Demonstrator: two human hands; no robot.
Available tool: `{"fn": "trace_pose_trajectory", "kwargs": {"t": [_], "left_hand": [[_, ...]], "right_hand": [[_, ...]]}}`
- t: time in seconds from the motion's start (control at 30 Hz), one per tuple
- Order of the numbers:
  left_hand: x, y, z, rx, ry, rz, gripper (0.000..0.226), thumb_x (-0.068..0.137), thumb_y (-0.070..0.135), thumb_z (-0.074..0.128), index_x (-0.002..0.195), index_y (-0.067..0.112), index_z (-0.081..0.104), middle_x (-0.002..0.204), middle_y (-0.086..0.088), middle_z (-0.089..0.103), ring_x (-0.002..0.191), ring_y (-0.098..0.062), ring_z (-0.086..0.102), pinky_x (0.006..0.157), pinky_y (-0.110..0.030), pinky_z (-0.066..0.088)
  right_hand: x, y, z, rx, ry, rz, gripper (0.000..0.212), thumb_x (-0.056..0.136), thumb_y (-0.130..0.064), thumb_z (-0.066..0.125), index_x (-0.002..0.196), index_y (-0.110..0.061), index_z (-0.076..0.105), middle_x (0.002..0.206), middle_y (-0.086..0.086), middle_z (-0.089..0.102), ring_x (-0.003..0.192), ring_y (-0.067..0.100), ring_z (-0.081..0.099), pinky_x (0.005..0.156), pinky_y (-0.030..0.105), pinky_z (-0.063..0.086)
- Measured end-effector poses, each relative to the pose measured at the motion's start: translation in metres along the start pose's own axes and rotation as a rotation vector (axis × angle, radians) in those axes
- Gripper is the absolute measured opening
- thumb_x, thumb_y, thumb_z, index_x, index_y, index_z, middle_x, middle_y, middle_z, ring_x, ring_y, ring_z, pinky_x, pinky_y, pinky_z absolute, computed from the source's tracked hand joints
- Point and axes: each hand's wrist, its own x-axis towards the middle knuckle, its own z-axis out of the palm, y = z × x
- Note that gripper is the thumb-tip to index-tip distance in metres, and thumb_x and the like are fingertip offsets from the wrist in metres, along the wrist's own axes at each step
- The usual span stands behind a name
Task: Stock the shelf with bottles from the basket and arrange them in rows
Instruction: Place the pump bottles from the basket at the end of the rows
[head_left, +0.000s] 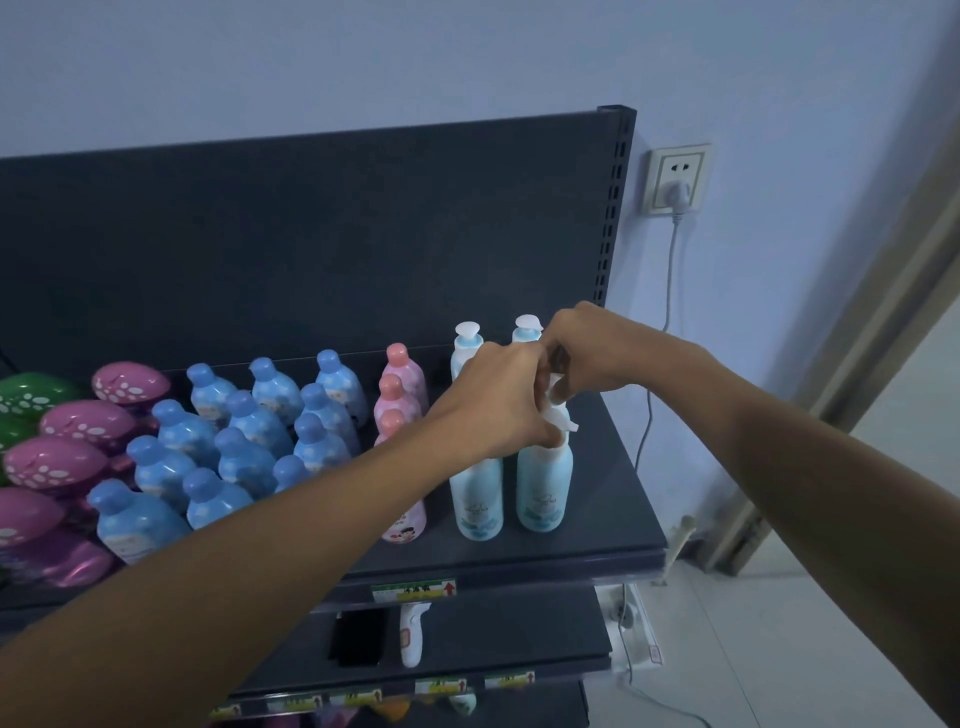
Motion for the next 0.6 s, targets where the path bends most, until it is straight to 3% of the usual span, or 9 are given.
{"fn": "trace_pose_trajectory", "kwargs": {"t": [0.27,0.33,0.47,0.6], "left_hand": [[0.003,-0.001,0.004,-0.007,0.012,0.006,0.04,0.063,0.034,0.086,0.085,0.022,0.055,0.082,0.007,0.062,0.081,-0.012,0.059,0.071,-0.04,0.057],[0.003,-0.002,0.006,-0.005,0.004,-0.004,0.04,0.064,0.033,0.087,0.083,0.025,0.053,0.081,0.007,0.063,0.08,-0.011,0.06,0.071,-0.039,0.058],[0.002,-0.001,0.011,-0.01,-0.009,-0.013,0.046,0.065,0.032,0.088,0.08,0.031,0.044,0.078,0.008,0.064,0.078,-0.009,0.06,0.069,-0.038,0.059],[0.003,0.0,0.012,-0.001,-0.015,-0.006,0.044,0.065,0.032,0.088,0.088,0.025,0.051,0.083,0.007,0.066,0.083,-0.012,0.061,0.072,-0.038,0.058]], "right_hand": [[0.008,0.004,0.005,-0.005,0.012,-0.001,0.042,0.068,-0.018,0.089,0.054,-0.04,0.057,0.054,-0.027,0.057,0.064,-0.002,0.053,0.061,0.023,0.042],[0.009,0.003,0.005,-0.001,-0.003,-0.009,0.04,0.068,-0.017,0.089,0.056,-0.041,0.06,0.058,-0.035,0.058,0.07,-0.003,0.057,0.062,0.023,0.045],[0.007,0.003,0.004,0.035,-0.013,-0.006,0.03,0.069,-0.015,0.09,0.071,-0.038,0.071,0.067,-0.028,0.061,0.078,0.001,0.062,0.077,0.032,0.056],[0.008,0.006,0.007,0.035,0.0,-0.002,0.025,0.069,-0.013,0.088,0.075,-0.033,0.074,0.062,-0.03,0.058,0.069,-0.005,0.056,0.071,0.027,0.053]]}}
